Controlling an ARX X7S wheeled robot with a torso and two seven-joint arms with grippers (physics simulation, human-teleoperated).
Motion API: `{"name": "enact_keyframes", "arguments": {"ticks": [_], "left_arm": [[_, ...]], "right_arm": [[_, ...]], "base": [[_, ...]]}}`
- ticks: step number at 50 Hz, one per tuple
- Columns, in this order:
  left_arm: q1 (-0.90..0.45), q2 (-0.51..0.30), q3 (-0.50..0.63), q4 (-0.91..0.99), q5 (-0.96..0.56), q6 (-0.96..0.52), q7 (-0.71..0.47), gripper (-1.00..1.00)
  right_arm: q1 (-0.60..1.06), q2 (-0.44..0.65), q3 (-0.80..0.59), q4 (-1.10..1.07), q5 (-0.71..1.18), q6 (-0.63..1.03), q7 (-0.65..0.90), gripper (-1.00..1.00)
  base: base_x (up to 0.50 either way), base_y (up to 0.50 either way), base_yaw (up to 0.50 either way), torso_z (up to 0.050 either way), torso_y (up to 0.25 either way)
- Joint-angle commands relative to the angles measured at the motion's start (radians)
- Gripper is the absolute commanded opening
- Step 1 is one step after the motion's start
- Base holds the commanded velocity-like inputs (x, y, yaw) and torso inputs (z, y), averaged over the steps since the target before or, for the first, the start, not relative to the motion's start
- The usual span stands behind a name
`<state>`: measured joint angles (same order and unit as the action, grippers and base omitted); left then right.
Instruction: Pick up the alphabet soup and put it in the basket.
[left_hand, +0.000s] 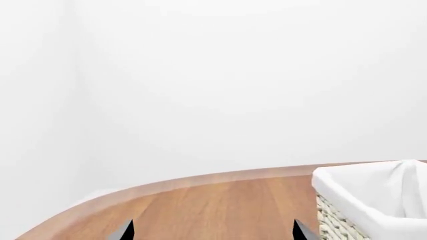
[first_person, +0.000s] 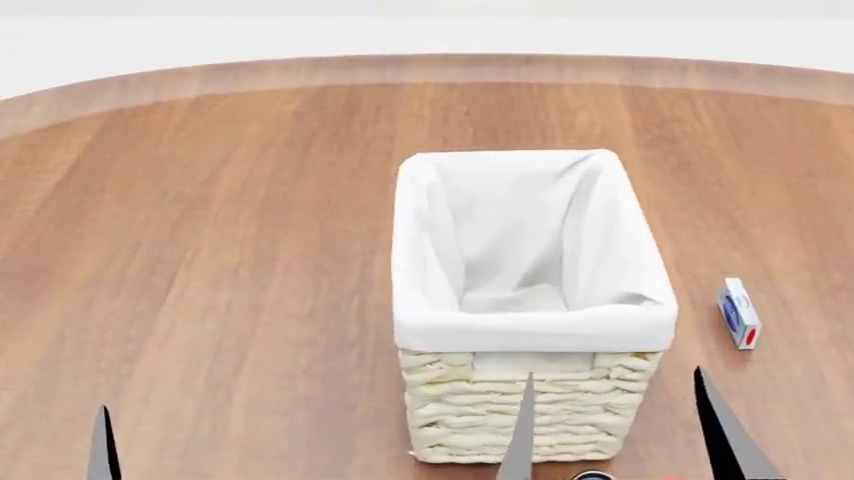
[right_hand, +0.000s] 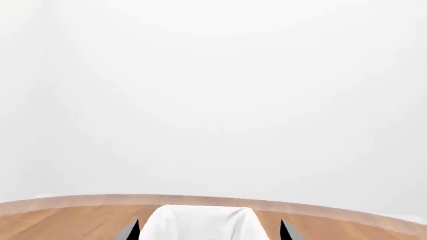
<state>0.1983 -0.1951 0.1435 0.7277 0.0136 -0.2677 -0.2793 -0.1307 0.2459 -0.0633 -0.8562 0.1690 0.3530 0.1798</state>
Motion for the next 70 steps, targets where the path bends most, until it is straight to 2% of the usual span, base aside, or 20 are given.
{"name": "enact_keyframes", "arguments": {"ticks": [1, 4, 5, 6, 15, 25, 32, 38, 39, 44, 70], "left_arm": [[-0.011, -0.006, 0.003, -0.029, -0.002, 0.004, -0.011, 1.00], [-0.009, -0.007, 0.002, -0.034, -0.005, 0.010, -0.014, 1.00], [-0.013, -0.007, 0.000, -0.040, -0.002, 0.007, -0.018, 1.00], [-0.014, -0.008, 0.001, -0.044, -0.002, 0.009, -0.019, 1.00], [-0.016, -0.012, 0.005, -0.047, -0.002, 0.006, -0.025, 1.00], [-0.021, -0.017, 0.015, -0.059, -0.002, 0.007, -0.031, 1.00], [-0.020, -0.020, 0.018, -0.058, -0.003, 0.007, -0.036, 1.00], [-0.022, -0.023, 0.018, -0.055, -0.005, 0.003, -0.041, 1.00], [-0.021, -0.023, 0.017, -0.053, -0.007, 0.002, -0.042, 1.00], [-0.028, -0.025, 0.015, -0.072, -0.011, 0.010, -0.046, 1.00], [-0.027, -0.041, 0.020, -0.072, -0.029, 0.011, -0.067, 1.00]], "right_arm": [[-0.135, 0.093, 0.260, -0.048, 0.112, -0.013, -0.023, 1.00], [-0.193, 0.094, 0.329, -0.031, 0.140, -0.057, -0.036, 1.00], [-0.343, 0.035, 0.479, 0.027, 0.195, -0.207, -0.112, 1.00], [-0.449, 0.031, 0.551, 0.029, 0.210, -0.243, -0.119, 1.00], [-0.497, 0.021, 0.548, 0.053, 0.231, -0.318, -0.183, 1.00], [-0.601, -0.071, 0.552, 0.164, 0.212, -0.513, -0.288, 1.00], [-0.598, -0.139, 0.496, 0.314, 0.170, -0.642, -0.359, 1.00], [-0.575, -0.164, 0.478, 0.415, 0.145, -0.692, -0.366, 1.00], [-0.567, -0.175, 0.475, 0.447, 0.089, -0.715, -0.356, 1.00], [-0.556, -0.183, 0.470, 0.491, 0.095, -0.751, -0.352, 1.00], [-0.503, -0.171, 0.430, 0.622, 0.114, -0.802, -0.317, 1.00]], "base": [[0.00, 0.00, 0.00, 0.000, 0.000], [0.00, 0.00, 0.00, 0.000, 0.000], [0.00, 0.00, 0.00, 0.000, 0.000], [0.00, 0.00, 0.00, 0.000, 0.000], [0.00, 0.00, 0.00, 0.000, 0.000], [0.00, 0.00, 0.00, 0.000, 0.000], [0.00, 0.00, 0.00, 0.000, 0.000], [0.00, 0.00, 0.00, 0.000, 0.000], [0.00, 0.00, 0.00, 0.000, 0.000], [0.00, 0.00, 0.00, 0.000, 0.000], [0.00, 0.00, 0.00, 0.000, 0.000]]}}
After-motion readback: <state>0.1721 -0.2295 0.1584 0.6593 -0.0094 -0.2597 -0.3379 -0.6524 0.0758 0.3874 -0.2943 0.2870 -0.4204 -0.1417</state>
